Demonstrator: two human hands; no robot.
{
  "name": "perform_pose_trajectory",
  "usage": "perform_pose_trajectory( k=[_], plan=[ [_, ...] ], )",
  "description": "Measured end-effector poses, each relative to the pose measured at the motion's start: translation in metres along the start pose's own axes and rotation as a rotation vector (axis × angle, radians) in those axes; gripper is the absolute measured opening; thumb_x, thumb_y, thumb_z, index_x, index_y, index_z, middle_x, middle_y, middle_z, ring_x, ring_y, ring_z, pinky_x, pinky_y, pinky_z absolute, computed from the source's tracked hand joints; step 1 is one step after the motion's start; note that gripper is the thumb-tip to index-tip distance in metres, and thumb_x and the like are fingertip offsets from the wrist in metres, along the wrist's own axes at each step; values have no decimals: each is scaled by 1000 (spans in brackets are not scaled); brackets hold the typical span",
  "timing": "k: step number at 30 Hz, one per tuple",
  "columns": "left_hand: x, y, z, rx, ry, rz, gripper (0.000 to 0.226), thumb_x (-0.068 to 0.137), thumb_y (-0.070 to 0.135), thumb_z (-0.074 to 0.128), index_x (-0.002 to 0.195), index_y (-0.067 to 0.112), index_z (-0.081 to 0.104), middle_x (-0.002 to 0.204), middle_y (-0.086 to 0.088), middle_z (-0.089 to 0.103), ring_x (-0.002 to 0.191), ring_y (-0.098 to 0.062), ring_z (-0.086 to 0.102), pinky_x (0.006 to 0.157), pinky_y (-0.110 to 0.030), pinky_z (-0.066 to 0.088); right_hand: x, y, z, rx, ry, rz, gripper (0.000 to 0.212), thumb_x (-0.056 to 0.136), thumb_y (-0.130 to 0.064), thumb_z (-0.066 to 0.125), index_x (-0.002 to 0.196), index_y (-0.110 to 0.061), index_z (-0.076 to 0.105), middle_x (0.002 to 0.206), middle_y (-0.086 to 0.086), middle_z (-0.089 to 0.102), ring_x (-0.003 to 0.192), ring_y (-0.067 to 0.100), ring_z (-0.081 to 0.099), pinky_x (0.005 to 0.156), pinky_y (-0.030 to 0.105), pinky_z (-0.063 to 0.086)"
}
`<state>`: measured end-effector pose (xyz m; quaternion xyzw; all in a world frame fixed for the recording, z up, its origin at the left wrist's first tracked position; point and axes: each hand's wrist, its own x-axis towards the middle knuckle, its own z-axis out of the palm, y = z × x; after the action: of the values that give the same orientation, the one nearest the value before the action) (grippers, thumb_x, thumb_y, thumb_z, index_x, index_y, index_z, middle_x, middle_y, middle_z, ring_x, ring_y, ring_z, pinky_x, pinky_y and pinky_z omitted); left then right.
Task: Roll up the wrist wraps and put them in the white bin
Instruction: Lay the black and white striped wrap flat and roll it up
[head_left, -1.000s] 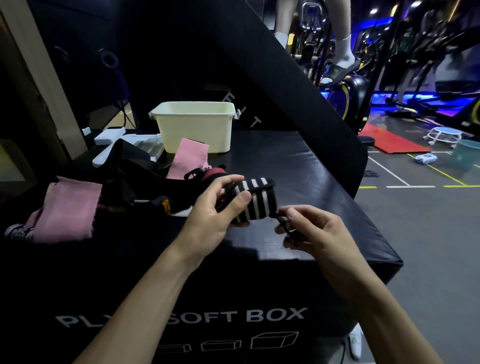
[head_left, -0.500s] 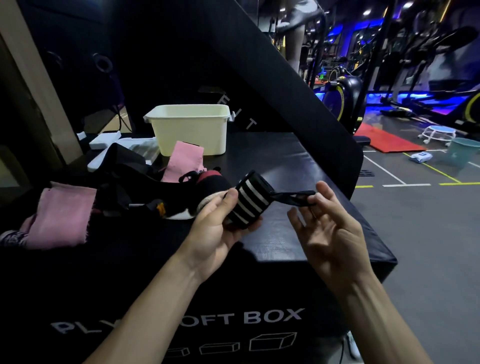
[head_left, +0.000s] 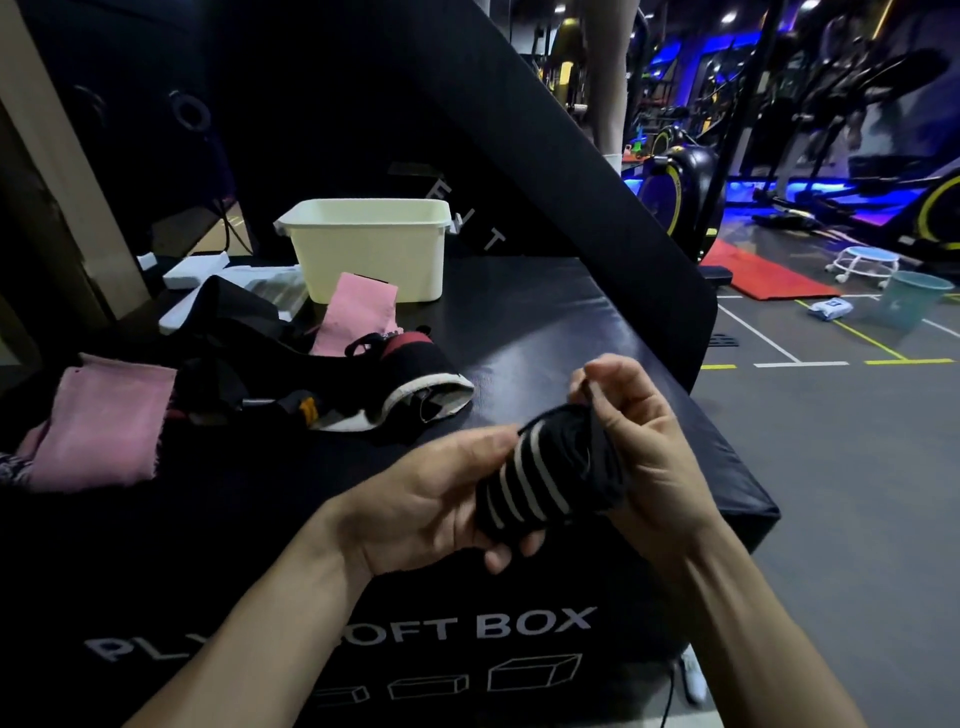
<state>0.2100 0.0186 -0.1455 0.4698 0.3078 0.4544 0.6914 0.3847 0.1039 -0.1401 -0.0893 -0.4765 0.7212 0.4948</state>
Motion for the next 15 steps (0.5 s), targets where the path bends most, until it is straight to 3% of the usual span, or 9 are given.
perform_pose_trajectory(
  k=[3,9,15],
  plan=[
    [0,0,-3,145,-36,-87,46,107,31,42,134,-5,50,101,-15,60,76,-24,63,52,-23,54,-3,-2,3,-174,-40,-10,12,76,-18,77,85,-25,71,86,1,67,75,7,60,68,16,49],
    [-3,8,-12,311,29,-179,51,101,36,58,133,-4,52,96,-19,60,67,-22,61,46,-22,52,-4,-8,-6,-493,-196,-7,14,80,-10,77,86,-21,71,85,5,67,81,19,61,76,23,49],
    [2,3,-9,413,199,-252,34,105,34,52,122,9,67,73,0,64,53,-12,52,37,-17,33,-9,-10,1,-483,-400,140,10,89,-3,68,90,-11,62,91,12,60,83,24,48,71,27,41]
  ],
)
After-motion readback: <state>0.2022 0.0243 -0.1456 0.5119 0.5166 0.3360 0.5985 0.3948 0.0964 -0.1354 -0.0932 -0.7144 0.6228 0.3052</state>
